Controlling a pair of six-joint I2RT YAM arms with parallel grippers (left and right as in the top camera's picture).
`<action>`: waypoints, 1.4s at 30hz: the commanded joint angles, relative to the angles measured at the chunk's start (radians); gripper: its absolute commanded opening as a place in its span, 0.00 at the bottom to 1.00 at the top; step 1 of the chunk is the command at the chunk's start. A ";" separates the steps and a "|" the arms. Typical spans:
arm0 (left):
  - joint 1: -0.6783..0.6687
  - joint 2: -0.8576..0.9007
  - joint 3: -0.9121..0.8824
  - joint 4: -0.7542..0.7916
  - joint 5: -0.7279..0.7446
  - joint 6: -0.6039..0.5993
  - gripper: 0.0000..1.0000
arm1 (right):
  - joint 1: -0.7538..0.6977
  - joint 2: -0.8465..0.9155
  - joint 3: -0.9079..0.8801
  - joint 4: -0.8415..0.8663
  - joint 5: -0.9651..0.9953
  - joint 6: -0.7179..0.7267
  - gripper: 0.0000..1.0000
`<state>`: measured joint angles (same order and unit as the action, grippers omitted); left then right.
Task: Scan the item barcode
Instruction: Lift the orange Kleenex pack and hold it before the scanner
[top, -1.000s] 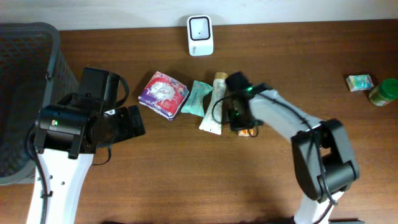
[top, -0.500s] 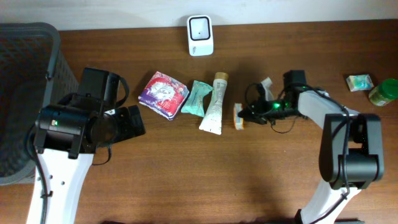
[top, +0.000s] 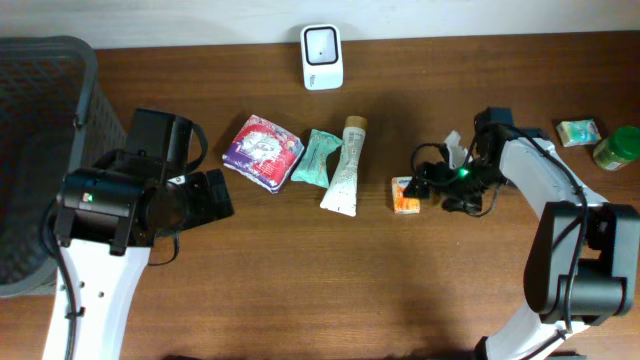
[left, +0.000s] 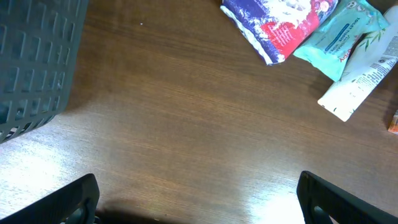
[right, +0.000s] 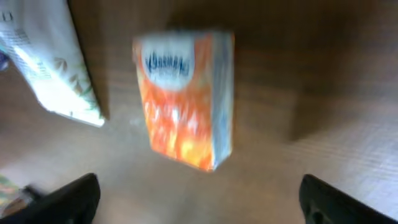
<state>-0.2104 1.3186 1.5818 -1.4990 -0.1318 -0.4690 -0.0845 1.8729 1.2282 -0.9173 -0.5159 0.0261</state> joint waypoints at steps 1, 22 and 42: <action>-0.003 -0.004 0.003 0.003 -0.007 -0.010 0.99 | -0.007 -0.021 0.014 0.041 0.047 0.000 0.99; -0.003 -0.004 0.003 0.003 -0.008 -0.010 0.99 | 0.061 0.072 -0.061 0.193 0.030 0.061 0.42; -0.003 -0.004 0.003 0.003 -0.008 -0.010 0.99 | 0.079 0.065 0.069 0.658 -1.036 0.163 0.04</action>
<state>-0.2104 1.3186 1.5818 -1.4979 -0.1318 -0.4690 -0.0235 1.9560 1.2865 -0.2653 -1.5120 0.1581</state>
